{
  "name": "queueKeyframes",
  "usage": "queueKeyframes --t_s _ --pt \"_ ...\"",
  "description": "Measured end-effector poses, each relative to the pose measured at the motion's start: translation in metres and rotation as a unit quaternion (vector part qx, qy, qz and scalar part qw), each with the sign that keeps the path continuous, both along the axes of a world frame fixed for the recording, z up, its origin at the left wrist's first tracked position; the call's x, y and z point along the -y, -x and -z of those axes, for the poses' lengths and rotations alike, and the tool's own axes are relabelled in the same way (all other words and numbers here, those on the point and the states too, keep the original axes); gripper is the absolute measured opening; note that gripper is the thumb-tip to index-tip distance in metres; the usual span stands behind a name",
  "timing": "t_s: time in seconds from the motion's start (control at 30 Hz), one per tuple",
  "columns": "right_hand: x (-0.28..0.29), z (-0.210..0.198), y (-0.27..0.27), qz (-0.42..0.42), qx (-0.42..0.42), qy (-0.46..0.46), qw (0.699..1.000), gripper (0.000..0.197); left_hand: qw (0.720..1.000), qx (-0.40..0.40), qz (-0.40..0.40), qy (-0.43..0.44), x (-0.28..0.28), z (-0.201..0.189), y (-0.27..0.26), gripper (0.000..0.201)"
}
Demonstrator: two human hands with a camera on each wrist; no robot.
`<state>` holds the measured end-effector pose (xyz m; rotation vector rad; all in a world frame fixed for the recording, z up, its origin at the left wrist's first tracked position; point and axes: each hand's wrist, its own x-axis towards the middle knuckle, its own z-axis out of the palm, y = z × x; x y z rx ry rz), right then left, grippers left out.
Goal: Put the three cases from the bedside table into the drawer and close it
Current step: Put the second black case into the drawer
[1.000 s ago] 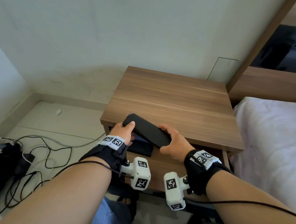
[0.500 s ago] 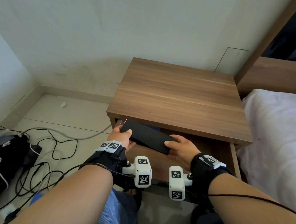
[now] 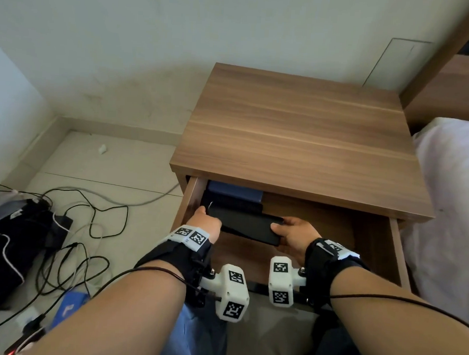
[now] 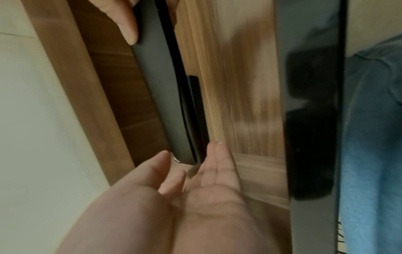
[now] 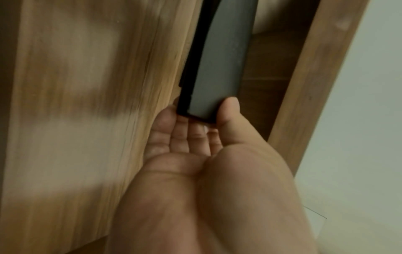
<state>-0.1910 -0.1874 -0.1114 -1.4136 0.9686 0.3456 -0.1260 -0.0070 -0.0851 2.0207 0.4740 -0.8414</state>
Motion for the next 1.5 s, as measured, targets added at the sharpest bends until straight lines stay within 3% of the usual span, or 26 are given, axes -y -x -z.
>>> queueKeyframes --t_s 0.17,0.57,0.93,1.2,1.33,1.4,1.5 --pt "-0.001 0.010 -0.008 -0.050 -0.063 0.058 0.995 0.059 0.996 -0.045 0.066 -0.043 0.001 -0.008 0.002 0.076" --pt "-0.017 0.035 -0.031 -0.107 -0.119 0.074 0.984 0.054 0.991 -0.059 0.104 -0.060 -0.006 0.011 -0.013 0.065" --pt "-0.020 0.051 -0.036 -0.145 -0.115 0.095 0.978 0.028 0.993 -0.089 0.073 -0.005 -0.008 0.031 -0.013 0.067" --pt "-0.020 0.045 -0.034 -0.126 -0.119 0.069 0.982 0.040 0.992 -0.078 0.093 -0.009 -0.004 0.029 -0.014 0.059" --pt "-0.021 0.033 -0.035 -0.130 -0.122 0.098 0.979 0.034 0.991 -0.075 0.106 -0.014 -0.003 0.025 -0.015 0.057" --pt "-0.023 0.029 -0.035 -0.214 -0.115 0.148 0.959 0.034 0.990 -0.074 0.117 -0.023 -0.003 0.024 -0.015 0.057" --pt "-0.024 0.029 -0.036 -0.223 -0.106 0.173 0.953 0.035 0.990 -0.072 0.121 -0.023 -0.004 0.024 -0.016 0.056"
